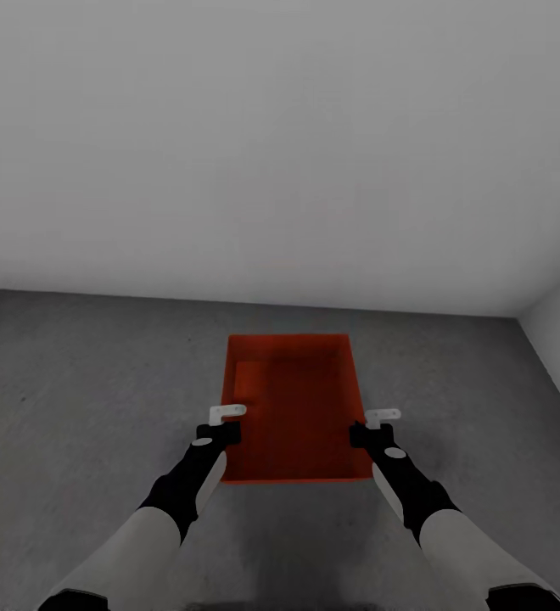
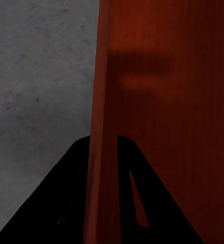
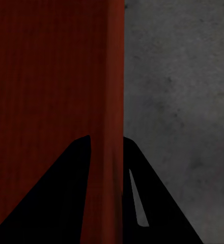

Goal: Move the two storage containers from the living room to the garage. In the garage, place one container on the floor and stack the other container on top of it (either order is fine).

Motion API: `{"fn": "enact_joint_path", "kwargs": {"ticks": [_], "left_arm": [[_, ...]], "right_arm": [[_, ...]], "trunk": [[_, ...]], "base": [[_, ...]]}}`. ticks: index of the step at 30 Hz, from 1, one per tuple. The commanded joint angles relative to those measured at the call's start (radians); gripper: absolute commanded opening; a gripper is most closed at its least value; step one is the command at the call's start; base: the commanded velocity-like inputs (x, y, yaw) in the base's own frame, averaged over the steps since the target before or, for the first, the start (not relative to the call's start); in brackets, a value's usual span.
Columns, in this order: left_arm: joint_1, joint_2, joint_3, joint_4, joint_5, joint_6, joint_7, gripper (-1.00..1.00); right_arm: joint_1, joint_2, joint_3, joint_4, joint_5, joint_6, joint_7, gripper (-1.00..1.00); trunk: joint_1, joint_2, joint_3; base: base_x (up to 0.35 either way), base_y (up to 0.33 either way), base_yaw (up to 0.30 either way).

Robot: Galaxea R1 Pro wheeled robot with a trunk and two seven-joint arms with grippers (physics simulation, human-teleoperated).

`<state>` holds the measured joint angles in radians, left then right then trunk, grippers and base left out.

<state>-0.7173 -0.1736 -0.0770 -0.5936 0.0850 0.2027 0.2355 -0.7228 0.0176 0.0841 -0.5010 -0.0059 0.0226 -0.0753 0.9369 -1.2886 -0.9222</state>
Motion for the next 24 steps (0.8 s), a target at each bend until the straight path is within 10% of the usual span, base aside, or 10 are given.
{"fn": "enact_joint_path", "kwargs": {"ticks": [1, 24], "left_arm": [[-0.001, 0.0, -0.003, -0.067, 0.012, 0.004, 0.008, -1.0], [-0.001, 0.0, -0.003, -0.066, 0.012, 0.004, 0.008, -1.0]], "right_arm": [[0.0, -0.001, -0.002, 0.001, 0.001, 0.002, -0.006, -1.0], [0.0, -0.001, -0.002, 0.001, 0.001, 0.002, -0.006, -1.0]], "trunk": [[0.0, 0.0, -0.002], [0.0, 0.0, -0.036]], "base": [[0.0, 0.0, 0.0], [0.0, 0.0, 0.0]]}}
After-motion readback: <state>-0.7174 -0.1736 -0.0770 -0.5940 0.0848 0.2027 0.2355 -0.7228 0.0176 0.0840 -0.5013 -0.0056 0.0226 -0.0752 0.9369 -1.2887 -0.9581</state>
